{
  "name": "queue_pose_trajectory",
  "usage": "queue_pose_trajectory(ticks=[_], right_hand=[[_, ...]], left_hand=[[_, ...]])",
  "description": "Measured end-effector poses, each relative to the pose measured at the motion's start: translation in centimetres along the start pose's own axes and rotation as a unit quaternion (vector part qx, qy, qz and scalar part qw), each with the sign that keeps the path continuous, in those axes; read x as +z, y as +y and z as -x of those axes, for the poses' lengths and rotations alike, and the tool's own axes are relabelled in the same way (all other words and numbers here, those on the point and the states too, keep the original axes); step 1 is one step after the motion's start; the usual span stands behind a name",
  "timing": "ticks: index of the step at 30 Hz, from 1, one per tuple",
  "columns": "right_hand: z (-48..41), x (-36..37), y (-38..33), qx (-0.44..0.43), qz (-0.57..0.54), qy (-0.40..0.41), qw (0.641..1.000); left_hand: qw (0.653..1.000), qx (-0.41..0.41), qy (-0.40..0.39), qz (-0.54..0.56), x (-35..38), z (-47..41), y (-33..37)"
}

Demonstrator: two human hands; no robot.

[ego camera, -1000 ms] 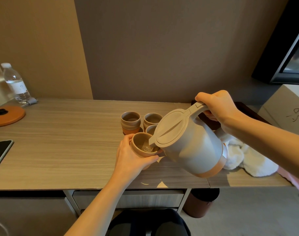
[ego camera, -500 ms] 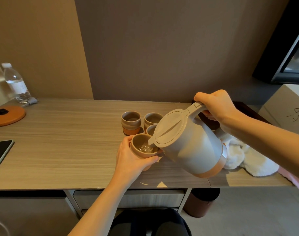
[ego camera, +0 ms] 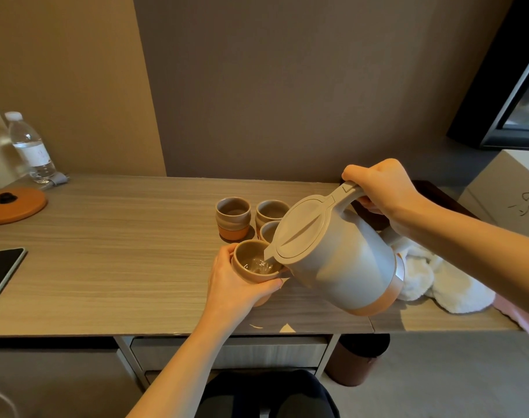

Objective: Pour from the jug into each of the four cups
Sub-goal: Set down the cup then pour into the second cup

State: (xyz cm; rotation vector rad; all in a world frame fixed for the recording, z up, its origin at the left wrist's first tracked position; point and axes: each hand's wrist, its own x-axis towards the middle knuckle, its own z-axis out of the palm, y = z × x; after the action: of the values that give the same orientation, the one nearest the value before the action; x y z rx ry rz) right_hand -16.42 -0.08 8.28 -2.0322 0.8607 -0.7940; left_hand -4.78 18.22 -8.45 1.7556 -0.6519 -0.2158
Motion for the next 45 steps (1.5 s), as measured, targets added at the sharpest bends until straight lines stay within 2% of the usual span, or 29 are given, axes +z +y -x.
queue_pose_trajectory(ticks=[45], right_hand=[[0.28, 0.4, -0.05, 0.019, 0.001, 0.004, 1.0]], left_hand=[[0.999, -0.02, -0.002, 0.048, -0.04, 0.79, -0.13]])
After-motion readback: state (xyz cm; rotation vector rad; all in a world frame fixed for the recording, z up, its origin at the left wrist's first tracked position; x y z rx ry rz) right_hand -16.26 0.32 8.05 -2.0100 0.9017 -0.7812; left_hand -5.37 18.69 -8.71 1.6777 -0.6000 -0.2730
